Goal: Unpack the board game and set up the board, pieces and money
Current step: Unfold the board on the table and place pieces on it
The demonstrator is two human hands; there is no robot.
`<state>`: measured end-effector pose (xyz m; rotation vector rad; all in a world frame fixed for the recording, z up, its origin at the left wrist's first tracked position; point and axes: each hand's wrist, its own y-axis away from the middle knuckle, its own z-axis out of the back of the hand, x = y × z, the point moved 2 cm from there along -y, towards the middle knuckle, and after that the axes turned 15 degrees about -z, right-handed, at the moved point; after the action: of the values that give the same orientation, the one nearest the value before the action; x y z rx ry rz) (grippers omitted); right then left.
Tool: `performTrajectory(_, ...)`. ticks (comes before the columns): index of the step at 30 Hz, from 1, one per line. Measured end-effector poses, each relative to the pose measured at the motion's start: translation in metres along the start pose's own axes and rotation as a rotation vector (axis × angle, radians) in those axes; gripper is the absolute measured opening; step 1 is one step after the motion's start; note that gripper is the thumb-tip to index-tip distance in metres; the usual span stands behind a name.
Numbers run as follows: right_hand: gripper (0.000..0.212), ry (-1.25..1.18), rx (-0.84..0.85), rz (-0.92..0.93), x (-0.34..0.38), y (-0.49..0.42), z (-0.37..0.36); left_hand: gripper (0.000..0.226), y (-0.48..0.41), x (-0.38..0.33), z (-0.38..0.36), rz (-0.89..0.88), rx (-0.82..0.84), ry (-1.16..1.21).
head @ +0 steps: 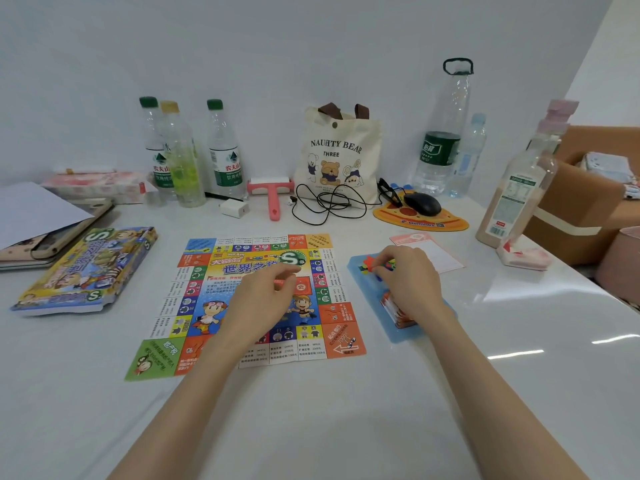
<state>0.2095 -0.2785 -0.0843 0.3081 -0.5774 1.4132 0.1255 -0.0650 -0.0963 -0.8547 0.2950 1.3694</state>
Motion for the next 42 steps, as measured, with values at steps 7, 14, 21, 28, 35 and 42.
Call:
performTrajectory(7,0.01,-0.323,0.167,0.13,0.003,0.005,0.003,0.023,-0.002,-0.003,0.004,0.091,-0.048,0.33)
performTrajectory(14,0.024,-0.281,0.287,0.396,0.025,0.03,0.005,0.021,0.002,-0.012,0.006,0.122,-0.064,0.495)
performTrajectory(21,0.015,-0.327,0.34,0.45,0.033,0.042,-0.003,0.013,0.004,-0.011,0.005,0.124,-0.046,0.5)
performTrajectory(28,0.005,-0.401,0.347,0.399,0.033,0.037,-0.002,0.01,0.004,-0.005,0.004,0.114,-0.054,0.459)
performTrajectory(35,0.011,-0.387,0.329,0.345,0.03,0.036,0.0,0.009,0.003,-0.01,0.002,-0.045,0.019,0.223)
performTrajectory(42,0.004,-0.366,0.369,0.347,0.028,0.04,0.0,0.01,0.005,-0.016,0.001,-0.094,0.025,0.173)
